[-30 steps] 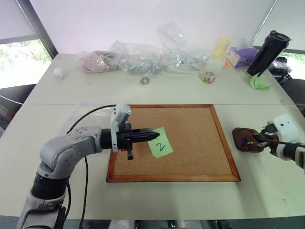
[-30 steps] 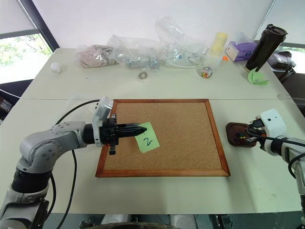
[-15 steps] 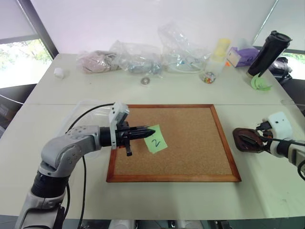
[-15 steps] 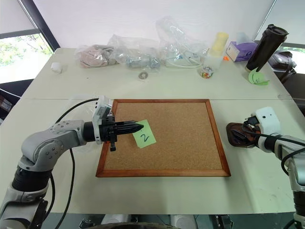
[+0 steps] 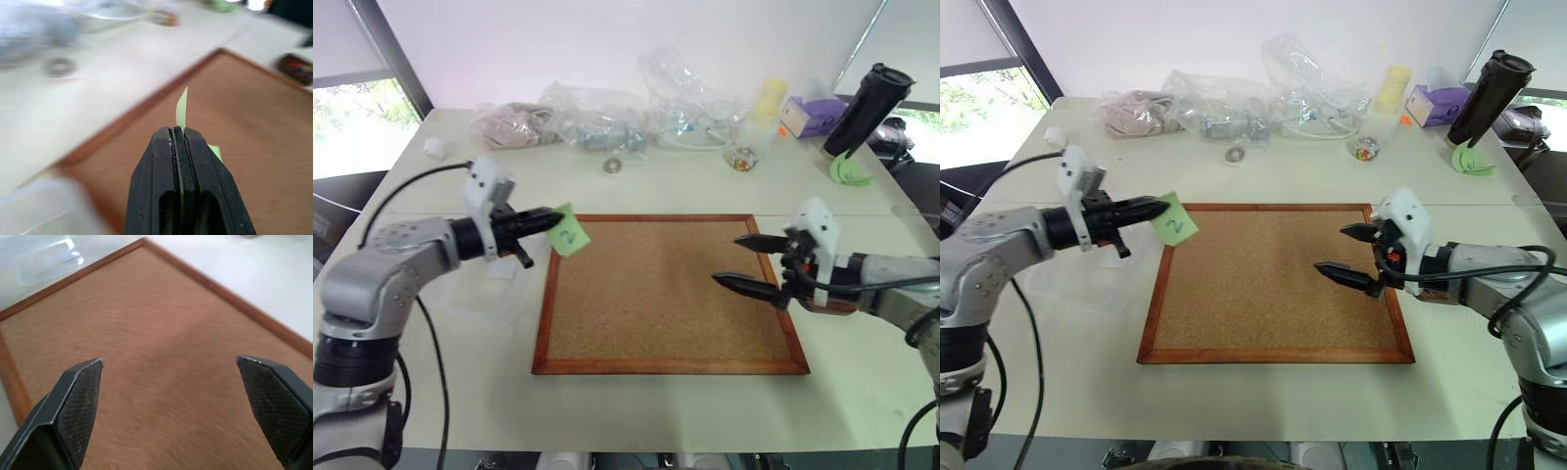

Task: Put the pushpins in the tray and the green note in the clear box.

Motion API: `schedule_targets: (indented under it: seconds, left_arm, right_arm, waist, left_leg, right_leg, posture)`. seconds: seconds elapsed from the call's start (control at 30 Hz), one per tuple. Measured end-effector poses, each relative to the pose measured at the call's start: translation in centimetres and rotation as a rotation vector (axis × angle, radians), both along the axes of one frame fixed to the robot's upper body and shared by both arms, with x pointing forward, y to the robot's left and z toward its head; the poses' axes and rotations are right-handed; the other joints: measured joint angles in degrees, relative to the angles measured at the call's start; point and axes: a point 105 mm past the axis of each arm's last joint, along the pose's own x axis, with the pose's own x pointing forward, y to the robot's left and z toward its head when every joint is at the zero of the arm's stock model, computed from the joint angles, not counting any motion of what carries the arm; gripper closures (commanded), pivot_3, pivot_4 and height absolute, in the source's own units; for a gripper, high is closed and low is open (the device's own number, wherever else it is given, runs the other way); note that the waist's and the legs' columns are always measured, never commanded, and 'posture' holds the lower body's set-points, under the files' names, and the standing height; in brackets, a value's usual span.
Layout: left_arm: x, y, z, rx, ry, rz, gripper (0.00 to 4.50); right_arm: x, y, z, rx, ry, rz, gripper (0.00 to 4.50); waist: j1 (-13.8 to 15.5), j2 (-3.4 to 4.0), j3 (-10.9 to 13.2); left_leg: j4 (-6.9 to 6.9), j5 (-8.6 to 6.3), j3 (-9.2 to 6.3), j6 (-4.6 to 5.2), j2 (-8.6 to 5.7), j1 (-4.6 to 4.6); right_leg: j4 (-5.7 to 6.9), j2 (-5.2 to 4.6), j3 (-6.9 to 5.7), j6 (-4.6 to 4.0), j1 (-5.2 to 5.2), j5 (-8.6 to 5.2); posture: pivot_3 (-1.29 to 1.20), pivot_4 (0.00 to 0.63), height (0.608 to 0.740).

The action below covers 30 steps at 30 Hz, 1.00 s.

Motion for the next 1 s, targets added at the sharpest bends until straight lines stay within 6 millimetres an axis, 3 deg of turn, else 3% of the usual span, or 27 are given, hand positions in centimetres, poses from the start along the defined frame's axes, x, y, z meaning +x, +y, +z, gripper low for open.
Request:
schedule_targets:
  seconds: [0.17, 0.4, 0.43, 0.5, 0.7, 0.87, 1.0]
  left_arm:
    - [-0.5, 3.9, -1.4, 0.052, 0.042, 0.141, 4.50]
    - [-0.9, 7.3, -3.6, 0.066, 0.109, 0.270, 4.50]
    - [-0.8, 7.7, -3.6, 0.065, 0.106, 0.287, 3.82]
    - [-0.6, 8.4, -3.7, 0.076, 0.102, 0.314, 3.10]
    - [-0.3, 10.0, -3.8, 0.087, 0.101, 0.357, 0.30]
    - [-0.3, 9.5, -2.9, 0.053, 0.085, 0.308, 0.14]
    - [-0.4, 7.6, 1.1, -0.059, -0.006, 0.190, 0.14]
  right_arm:
    - [-0.3, 1.7, -0.7, -0.016, 0.014, 0.085, 0.03]
    - [-0.1, 2.5, -0.6, -0.030, -0.012, 0.126, 0.03]
    - [-0.1, 2.5, -0.7, -0.031, -0.011, 0.127, 0.00]
    - [0.0, 2.5, -0.8, -0.037, -0.012, 0.126, 0.00]
    - [0.2, 2.4, -0.9, -0.046, -0.020, 0.119, 0.00]
    - [0.4, 2.3, -1.1, -0.049, -0.020, 0.115, 0.00]
    - [0.5, 2.2, -1.1, -0.047, -0.022, 0.118, 0.00]
  waist:
    - [-0.28, -0.11, 0.10]
    - [-0.23, -0.15, 0.14]
    - [-0.22, -0.16, 0.15]
    - [-0.21, -0.16, 0.15]
    - [-0.27, -0.17, 0.15]
    - [-0.26, -0.17, 0.16]
    - [-0.20, -0.18, 0.16]
  left_leg:
    - [-0.01, -0.01, 0.02, 0.01, 0.01, -0.02]
    - [-0.01, -0.03, -0.01, 0.05, 0.05, 0.02]
    - [-0.01, -0.03, 0.00, 0.05, 0.05, 0.00]
    - [-0.02, -0.03, 0.00, 0.05, 0.05, -0.01]
    - [-0.03, -0.03, 0.00, 0.04, 0.05, -0.03]
    - [-0.03, -0.03, 0.00, 0.04, 0.05, -0.04]
    - [-0.02, -0.01, 0.00, 0.00, 0.05, -0.07]
  right_leg:
    - [0.00, -0.04, 0.01, 0.00, -0.06, 0.00]
    - [0.04, -0.06, -0.01, -0.01, -0.05, 0.00]
    - [0.03, -0.07, -0.01, -0.01, -0.06, 0.00]
    - [0.03, -0.10, -0.01, -0.01, -0.07, 0.00]
    - [0.04, -0.12, -0.01, -0.01, -0.12, 0.00]
    - [0.03, -0.14, -0.02, -0.01, -0.13, 0.00]
    - [0.04, -0.17, -0.02, -0.01, -0.14, 0.00]
  posture:
    - [0.00, 0.150, 0.740]
    - [0.00, 0.150, 0.740]
    - [0.00, 0.150, 0.740]
    - [0.00, 0.150, 0.740]
    - [0.00, 0.150, 0.740]
    - [0.00, 0.150, 0.740]
    - [0.00, 0.150, 0.740]
